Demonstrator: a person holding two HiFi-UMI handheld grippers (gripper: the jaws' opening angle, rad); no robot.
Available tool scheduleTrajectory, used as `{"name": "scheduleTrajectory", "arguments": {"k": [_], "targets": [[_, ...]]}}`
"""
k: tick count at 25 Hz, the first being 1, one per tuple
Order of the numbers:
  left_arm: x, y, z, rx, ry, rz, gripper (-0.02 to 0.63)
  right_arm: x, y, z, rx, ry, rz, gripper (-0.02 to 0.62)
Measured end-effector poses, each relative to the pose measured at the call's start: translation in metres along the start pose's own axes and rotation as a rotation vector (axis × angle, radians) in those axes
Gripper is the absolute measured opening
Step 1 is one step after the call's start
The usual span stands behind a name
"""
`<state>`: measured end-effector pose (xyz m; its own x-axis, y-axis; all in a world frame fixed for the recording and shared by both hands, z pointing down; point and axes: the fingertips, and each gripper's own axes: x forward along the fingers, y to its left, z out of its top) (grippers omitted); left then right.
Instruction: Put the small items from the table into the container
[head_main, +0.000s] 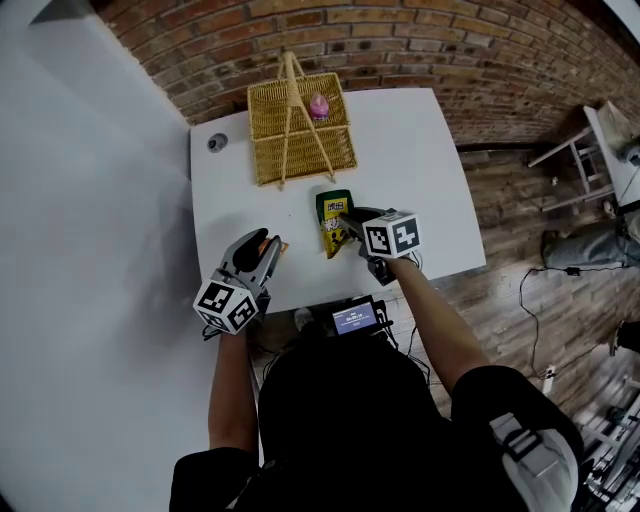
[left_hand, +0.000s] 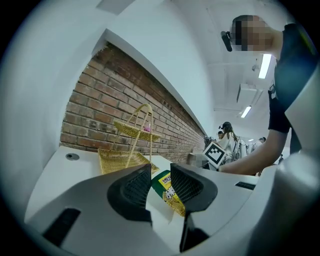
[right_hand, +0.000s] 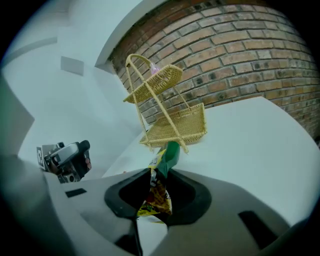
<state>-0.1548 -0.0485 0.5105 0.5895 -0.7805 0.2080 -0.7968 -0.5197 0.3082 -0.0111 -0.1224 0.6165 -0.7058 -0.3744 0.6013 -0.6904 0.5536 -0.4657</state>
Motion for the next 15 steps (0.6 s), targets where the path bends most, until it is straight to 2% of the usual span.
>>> {"name": "scheduleTrajectory", "arguments": {"k": [6, 15], "targets": [[0.017, -0.007, 0.007, 0.024, -0.004, -0.031, 0.118, -0.027, 0.004, 0.026, -0.072, -0.064, -0.019, 0.107], [0.035, -0.024, 0.015, 0.036, -0.028, -0.076, 0.118, -0.061, 0.001, 0.046, -0.089, -0.133, -0.038, 0.107]]}}
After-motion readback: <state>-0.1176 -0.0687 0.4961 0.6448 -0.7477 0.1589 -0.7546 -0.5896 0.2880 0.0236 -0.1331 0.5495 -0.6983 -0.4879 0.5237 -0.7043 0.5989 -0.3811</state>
